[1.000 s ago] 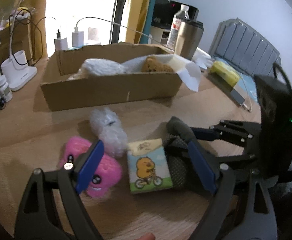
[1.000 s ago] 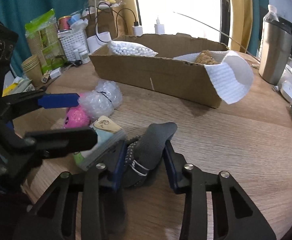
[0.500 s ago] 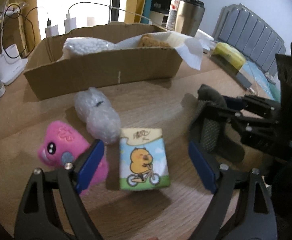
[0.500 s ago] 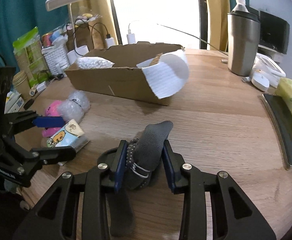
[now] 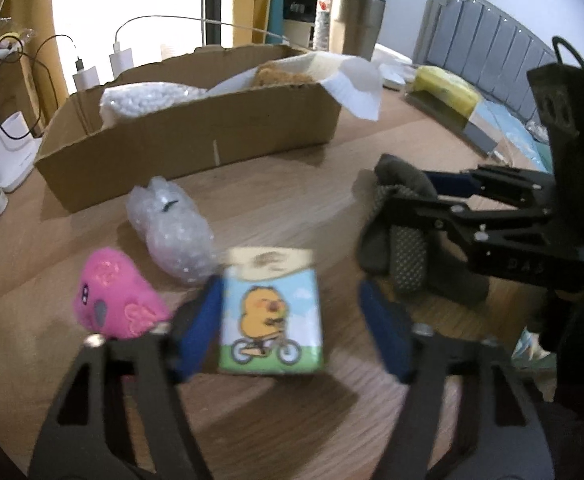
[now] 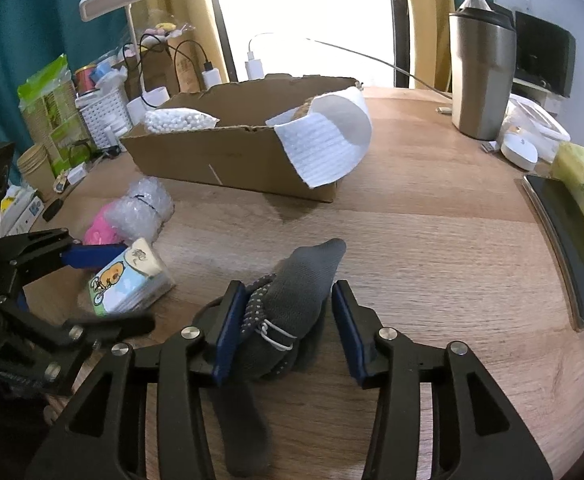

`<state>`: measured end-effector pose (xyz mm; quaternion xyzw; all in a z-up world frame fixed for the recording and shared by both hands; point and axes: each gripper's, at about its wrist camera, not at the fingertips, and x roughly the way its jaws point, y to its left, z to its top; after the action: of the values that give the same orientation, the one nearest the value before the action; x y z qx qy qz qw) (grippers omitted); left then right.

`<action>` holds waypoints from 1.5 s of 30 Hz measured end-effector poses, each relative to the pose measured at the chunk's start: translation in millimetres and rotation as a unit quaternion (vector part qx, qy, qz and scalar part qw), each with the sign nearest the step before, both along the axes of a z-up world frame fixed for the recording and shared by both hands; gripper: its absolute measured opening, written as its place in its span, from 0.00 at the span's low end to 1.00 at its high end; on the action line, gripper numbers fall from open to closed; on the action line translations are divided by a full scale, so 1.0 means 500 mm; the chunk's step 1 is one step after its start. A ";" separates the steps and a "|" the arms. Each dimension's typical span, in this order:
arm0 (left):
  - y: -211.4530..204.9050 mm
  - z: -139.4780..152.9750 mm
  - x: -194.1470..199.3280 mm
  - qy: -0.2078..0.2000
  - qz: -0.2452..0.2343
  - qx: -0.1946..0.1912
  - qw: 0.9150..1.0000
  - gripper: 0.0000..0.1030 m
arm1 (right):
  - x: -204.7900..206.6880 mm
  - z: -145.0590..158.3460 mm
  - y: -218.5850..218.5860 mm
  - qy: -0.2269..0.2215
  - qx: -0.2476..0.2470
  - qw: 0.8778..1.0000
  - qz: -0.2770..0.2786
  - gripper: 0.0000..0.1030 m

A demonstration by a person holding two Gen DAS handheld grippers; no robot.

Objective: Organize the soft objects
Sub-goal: 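Grasp the duck-print tissue pack with the left gripper while the right lifts the sock, then carry the sock and tissue pack over the cardboard box with both grippers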

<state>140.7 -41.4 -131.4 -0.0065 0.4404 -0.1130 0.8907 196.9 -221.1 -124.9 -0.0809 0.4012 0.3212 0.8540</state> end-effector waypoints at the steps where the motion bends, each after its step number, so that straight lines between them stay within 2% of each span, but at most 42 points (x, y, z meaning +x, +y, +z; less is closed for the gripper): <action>1: -0.002 -0.001 0.001 0.001 0.002 0.007 1.000 0.54 | 0.000 -0.001 0.002 0.001 -0.002 1.000 0.002 0.46; 6: 0.006 -0.007 0.002 0.006 0.007 0.006 1.000 0.46 | -0.005 -0.004 0.014 -0.004 -0.017 1.000 0.012 0.41; 11: 0.008 0.001 -0.007 -0.003 0.001 -0.001 1.000 0.46 | -0.013 -0.005 0.028 -0.008 -0.024 0.999 0.026 0.33; 16: 0.011 0.018 -0.014 -0.019 -0.006 -0.007 1.000 0.46 | -0.023 -0.002 0.044 -0.012 -0.033 0.999 0.039 0.31; 26: 0.035 0.051 -0.016 -0.040 -0.006 -0.034 0.999 0.46 | -0.023 0.037 0.066 -0.035 -0.035 0.998 0.043 0.30; 45: 0.139 0.114 -0.019 -0.088 0.029 -0.064 0.994 0.46 | -0.010 0.118 0.135 -0.084 -0.038 0.994 0.060 0.30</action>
<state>131.0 28.3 -74.2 -0.0664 0.3515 -0.1151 0.9267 191.8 -153.7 -65.9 -0.1636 0.3339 0.3483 0.8605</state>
